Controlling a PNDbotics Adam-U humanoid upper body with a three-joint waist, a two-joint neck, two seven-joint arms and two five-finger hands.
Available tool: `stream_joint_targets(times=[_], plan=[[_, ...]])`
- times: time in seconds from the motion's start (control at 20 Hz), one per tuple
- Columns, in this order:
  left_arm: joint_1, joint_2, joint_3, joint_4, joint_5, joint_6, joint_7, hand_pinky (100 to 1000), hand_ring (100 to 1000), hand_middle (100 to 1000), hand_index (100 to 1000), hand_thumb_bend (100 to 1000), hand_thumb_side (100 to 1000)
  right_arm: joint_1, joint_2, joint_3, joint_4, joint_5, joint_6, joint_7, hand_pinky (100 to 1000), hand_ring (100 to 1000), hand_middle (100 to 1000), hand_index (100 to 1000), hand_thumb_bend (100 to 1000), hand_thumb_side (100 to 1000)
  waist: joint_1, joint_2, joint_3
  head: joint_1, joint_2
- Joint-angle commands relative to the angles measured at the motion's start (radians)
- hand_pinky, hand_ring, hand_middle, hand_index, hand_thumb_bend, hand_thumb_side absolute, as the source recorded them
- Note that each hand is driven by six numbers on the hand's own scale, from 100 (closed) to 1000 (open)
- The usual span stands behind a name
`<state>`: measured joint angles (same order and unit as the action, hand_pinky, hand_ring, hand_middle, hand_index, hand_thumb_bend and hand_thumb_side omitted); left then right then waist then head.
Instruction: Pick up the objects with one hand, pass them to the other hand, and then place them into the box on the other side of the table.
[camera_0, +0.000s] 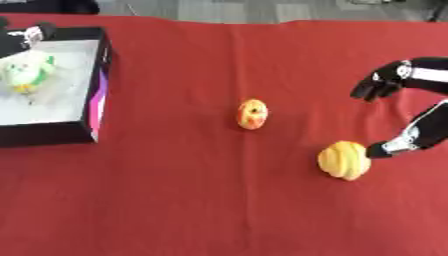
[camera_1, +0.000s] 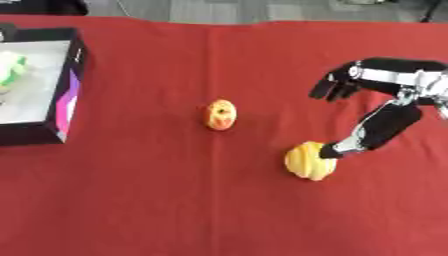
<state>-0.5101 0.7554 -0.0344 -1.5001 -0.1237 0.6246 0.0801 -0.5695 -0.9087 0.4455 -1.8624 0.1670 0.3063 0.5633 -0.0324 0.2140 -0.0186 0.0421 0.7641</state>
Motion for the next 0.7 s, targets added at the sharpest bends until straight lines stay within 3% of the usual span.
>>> stream_joint_targets(times=[0.05,0.2,0.7], plan=[[-0.010,0.030,0.011,-0.013,-0.001,-0.002,0.003,775,858,745,778,622,536,0.000,0.003,0.002,0.024,0.051,-0.020,-0.014,845,784,745,784,628,204,-0.002,-0.019,0.002,-0.003,0.006],[-0.008,0.029,0.013,-0.014,0.001,-0.002,0.005,775,858,745,776,618,533,0.015,0.018,0.009,0.052,0.090,-0.040,-0.027,843,775,726,763,641,164,-0.001,-0.018,0.003,-0.005,0.006],[-0.005,0.024,0.016,-0.013,0.005,0.000,0.009,776,858,744,772,613,545,0.052,0.049,0.024,0.097,0.135,-0.081,-0.047,835,751,687,738,608,161,0.003,-0.016,0.005,-0.010,0.006]])
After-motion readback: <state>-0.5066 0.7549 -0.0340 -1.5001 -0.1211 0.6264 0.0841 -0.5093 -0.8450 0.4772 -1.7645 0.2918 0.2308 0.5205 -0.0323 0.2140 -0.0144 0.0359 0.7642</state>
